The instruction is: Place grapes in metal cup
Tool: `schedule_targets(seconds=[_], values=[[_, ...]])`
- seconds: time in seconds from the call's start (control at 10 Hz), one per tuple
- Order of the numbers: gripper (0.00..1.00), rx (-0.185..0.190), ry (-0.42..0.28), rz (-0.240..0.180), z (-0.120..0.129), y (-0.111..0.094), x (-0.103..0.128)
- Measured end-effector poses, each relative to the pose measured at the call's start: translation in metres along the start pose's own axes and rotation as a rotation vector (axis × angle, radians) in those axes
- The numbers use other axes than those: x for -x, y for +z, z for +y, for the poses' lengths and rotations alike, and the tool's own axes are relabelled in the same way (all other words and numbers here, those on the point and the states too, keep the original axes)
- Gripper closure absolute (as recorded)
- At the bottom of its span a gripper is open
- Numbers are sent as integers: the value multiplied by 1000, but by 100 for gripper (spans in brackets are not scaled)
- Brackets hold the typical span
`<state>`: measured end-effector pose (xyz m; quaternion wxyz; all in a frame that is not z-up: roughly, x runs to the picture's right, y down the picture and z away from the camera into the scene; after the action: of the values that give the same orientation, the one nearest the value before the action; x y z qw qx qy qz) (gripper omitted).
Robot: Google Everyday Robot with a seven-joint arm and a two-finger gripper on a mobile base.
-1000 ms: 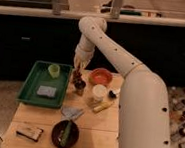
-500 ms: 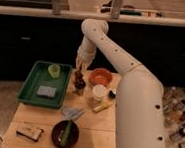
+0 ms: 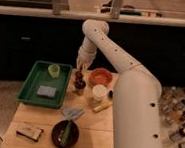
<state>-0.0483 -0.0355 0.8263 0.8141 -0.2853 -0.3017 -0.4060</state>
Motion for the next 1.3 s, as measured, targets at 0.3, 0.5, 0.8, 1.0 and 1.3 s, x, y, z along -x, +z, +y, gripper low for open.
schedule_targets(seconds=[0.3,0.5,0.8,1.0,1.3], values=[[22,8,-1,-4,-1,1,-1],[20,12,-4,-6,-2,0,-2],[20,17,-8,-9,-1,-2,-2],[20,19,-12,-11,0,-3,-1],[20,17,-20,-15,-2,-3,1]])
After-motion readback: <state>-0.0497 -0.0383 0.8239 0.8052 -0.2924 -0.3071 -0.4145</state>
